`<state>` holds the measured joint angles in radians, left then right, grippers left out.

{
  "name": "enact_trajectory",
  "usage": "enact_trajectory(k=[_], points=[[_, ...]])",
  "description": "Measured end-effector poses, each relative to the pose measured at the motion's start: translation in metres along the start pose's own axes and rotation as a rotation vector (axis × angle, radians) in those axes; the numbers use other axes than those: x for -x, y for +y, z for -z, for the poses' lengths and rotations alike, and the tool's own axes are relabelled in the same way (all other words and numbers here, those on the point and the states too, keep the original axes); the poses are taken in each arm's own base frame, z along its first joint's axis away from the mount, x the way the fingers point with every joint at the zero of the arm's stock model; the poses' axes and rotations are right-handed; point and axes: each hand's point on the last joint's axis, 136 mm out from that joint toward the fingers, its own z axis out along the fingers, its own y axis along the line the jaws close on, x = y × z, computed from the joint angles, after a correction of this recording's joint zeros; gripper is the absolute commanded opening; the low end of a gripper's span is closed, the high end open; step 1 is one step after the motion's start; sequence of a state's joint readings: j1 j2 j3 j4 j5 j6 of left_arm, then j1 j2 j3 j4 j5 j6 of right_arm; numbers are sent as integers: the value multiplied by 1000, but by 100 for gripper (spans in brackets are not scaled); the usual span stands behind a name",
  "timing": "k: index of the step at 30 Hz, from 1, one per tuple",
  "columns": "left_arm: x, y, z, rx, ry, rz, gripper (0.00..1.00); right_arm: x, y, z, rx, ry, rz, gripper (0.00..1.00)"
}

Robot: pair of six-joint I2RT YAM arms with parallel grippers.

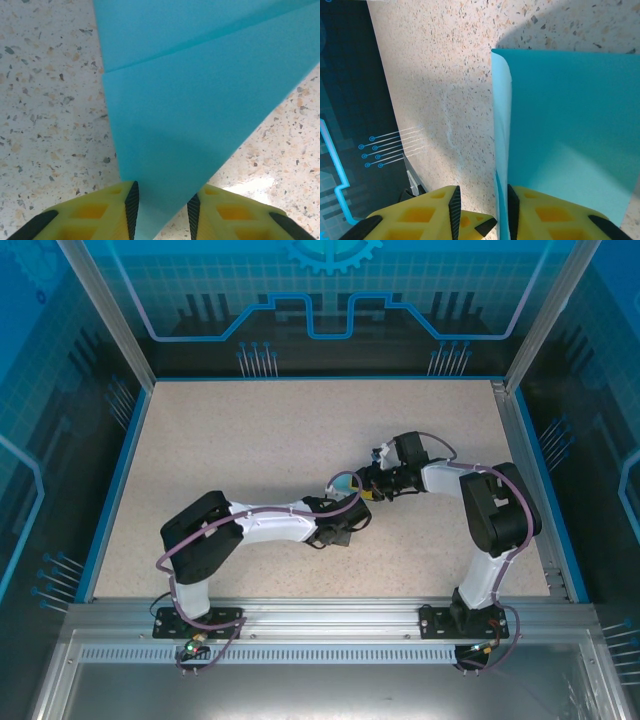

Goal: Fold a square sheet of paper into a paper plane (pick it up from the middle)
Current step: Fourth fold the wing at the center of the table.

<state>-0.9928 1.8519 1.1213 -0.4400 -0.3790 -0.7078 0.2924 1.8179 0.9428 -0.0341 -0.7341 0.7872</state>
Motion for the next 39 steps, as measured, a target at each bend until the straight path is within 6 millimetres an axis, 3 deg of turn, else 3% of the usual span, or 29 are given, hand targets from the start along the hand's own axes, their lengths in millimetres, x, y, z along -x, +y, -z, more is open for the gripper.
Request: enact_trajectory(k=[22,26,32,39], points=[[1,0,1,5,-8,-16,13,-3,-7,1,-37,1,-4,34],[2,-1,1,3,-9,-41,10,-3,-4,11,-63,-21,15,36],[3,-2,1,-10,-3,-74,9,3,5,42,-84,-114,61,38],[11,-9,1,-116,18,-78,8,-15,-11,49,-117,-122,45,35]])
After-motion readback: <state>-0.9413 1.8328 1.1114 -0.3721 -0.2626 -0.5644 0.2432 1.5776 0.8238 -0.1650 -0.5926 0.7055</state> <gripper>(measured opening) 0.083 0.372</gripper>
